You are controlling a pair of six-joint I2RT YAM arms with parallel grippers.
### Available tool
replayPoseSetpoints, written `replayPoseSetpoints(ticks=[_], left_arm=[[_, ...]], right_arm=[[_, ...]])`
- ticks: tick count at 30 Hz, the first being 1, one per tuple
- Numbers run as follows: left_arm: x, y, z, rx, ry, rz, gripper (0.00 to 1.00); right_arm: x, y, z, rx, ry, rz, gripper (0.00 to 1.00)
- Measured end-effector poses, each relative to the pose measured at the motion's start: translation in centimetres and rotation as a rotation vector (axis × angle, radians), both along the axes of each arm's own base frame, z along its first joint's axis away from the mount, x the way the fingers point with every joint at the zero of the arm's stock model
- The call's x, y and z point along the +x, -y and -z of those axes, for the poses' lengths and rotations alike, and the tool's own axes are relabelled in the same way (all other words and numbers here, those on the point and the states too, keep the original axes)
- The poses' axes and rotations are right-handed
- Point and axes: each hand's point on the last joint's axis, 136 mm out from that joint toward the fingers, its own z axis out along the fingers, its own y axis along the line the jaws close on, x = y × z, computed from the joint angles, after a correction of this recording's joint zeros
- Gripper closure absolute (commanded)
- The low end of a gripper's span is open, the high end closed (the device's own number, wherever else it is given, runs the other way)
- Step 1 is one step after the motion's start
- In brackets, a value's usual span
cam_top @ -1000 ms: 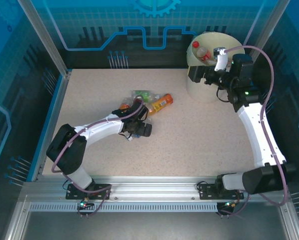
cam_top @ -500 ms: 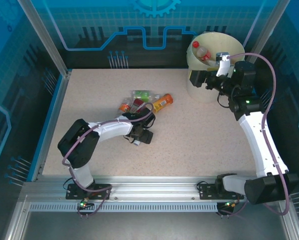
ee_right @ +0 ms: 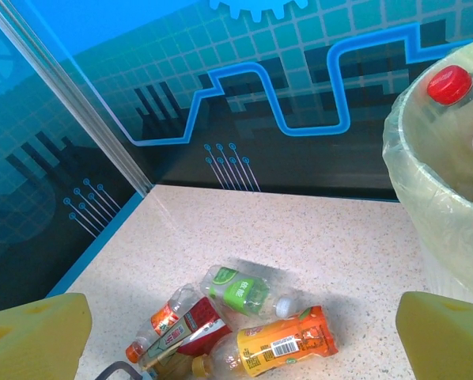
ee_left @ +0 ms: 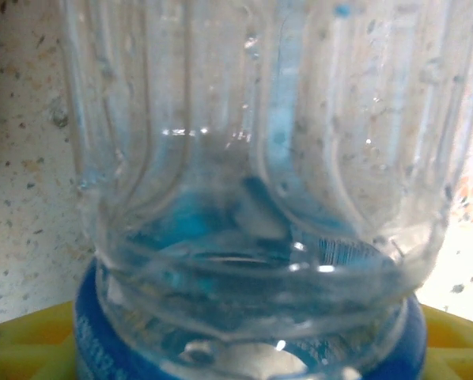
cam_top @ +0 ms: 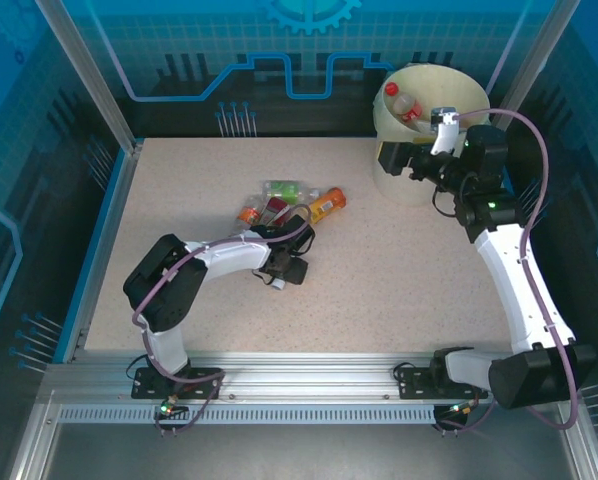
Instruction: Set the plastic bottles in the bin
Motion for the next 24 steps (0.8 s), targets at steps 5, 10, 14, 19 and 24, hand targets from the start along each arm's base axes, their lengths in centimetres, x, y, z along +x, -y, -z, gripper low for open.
replayPoseSetpoints(ticks=[5,10,14,19,24], left_arm=[[0.2,0.5,0.0,-0.057,0.032,-0.018,0.51],[-0.4,1.5,-1.0,-0.165,0.046,-0.016,0.53],[0.0,3.6,-4.5,-0.317,0.104,0.003,0.55],[0.4,6.0,-10.7,-0.523,0.218,0.065,0.57],[0.1,6.6,-16.3,-0.714,0.305,0.138,0.57]], right_arm=[[-0.1,0.0,1.1,-0.002,-0.019,0.001,0.00],[-1.0,-0.7,1.4,-0.003,-0.016,-0.034,0.00],[-2.1,-2.8,1.4,-0.023,-0.003,-0.112,0.00],[-3.1,-5.0,1.6,-0.050,0.009,-0.195,0.00],[-4.4,-8.2,2.6,-0.098,0.013,-0.317,0.00]])
